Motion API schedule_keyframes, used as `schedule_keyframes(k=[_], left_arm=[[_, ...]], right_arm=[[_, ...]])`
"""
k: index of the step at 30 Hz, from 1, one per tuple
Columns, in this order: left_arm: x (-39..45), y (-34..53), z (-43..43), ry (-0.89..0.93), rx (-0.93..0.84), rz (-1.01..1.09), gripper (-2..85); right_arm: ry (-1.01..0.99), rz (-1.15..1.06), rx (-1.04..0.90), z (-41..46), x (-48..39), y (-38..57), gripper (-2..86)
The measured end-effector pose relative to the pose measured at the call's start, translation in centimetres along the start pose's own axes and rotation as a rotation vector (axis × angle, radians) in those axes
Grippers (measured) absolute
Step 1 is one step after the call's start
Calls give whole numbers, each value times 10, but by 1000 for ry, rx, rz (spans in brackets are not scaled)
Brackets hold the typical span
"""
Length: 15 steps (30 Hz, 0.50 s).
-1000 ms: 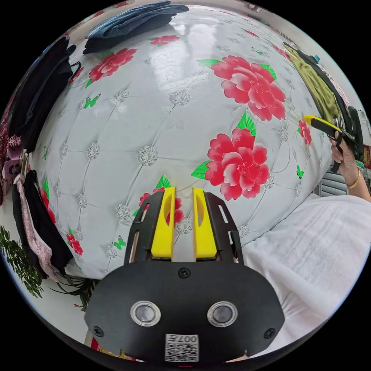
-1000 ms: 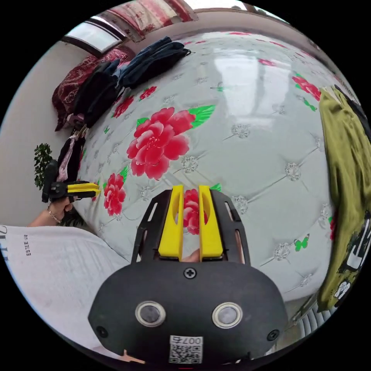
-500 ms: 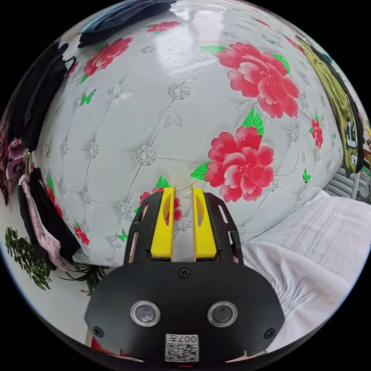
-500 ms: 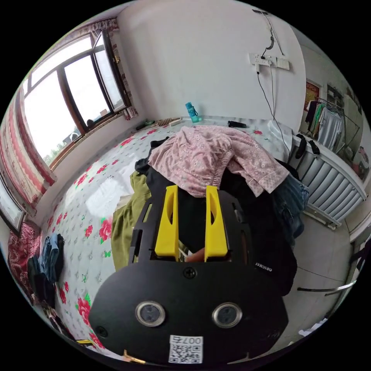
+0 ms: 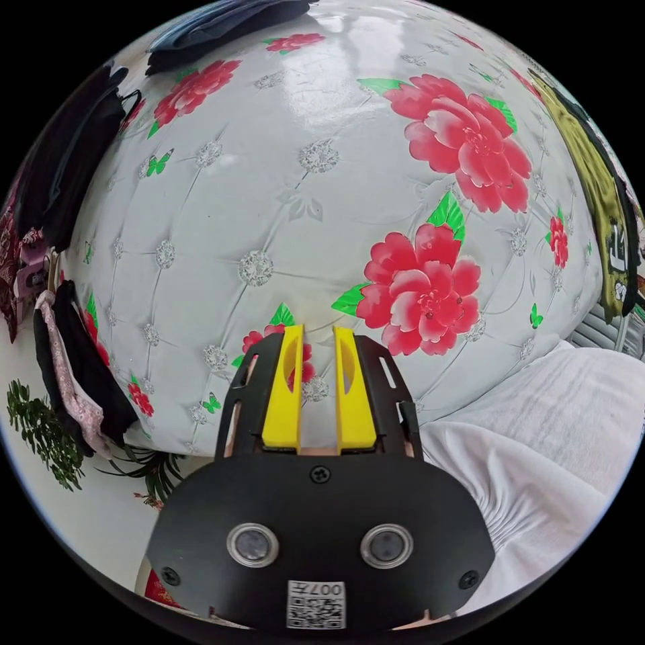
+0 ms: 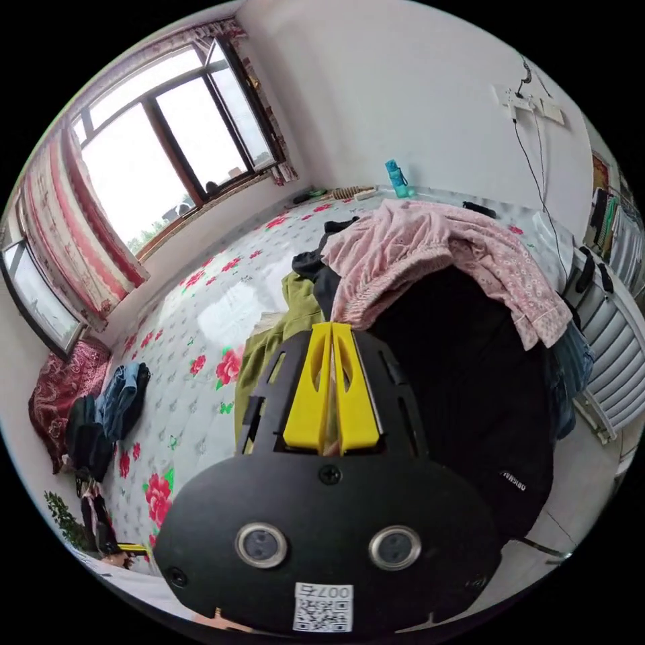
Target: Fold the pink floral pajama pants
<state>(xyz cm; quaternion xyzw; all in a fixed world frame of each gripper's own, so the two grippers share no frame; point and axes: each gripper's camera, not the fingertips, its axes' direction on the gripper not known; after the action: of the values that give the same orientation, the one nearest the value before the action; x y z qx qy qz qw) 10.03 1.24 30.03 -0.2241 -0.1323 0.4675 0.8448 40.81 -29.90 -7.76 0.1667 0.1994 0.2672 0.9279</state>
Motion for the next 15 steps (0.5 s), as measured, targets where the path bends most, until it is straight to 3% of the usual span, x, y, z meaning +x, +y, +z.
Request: schedule_keyframes(k=[5, 9, 15], left_arm=[[-4, 24, 1, 19, 71, -28, 32], [-2, 58, -4, 162, 190, -31, -6], [-32, 136, -11, 227, 373, -128, -9]], right_arm=[[-282, -357, -145, -3, -128, 51, -1], [-565, -625, -310, -7, -259, 153, -2], [-1161, -716, -652, -28, -424, 302, -2]])
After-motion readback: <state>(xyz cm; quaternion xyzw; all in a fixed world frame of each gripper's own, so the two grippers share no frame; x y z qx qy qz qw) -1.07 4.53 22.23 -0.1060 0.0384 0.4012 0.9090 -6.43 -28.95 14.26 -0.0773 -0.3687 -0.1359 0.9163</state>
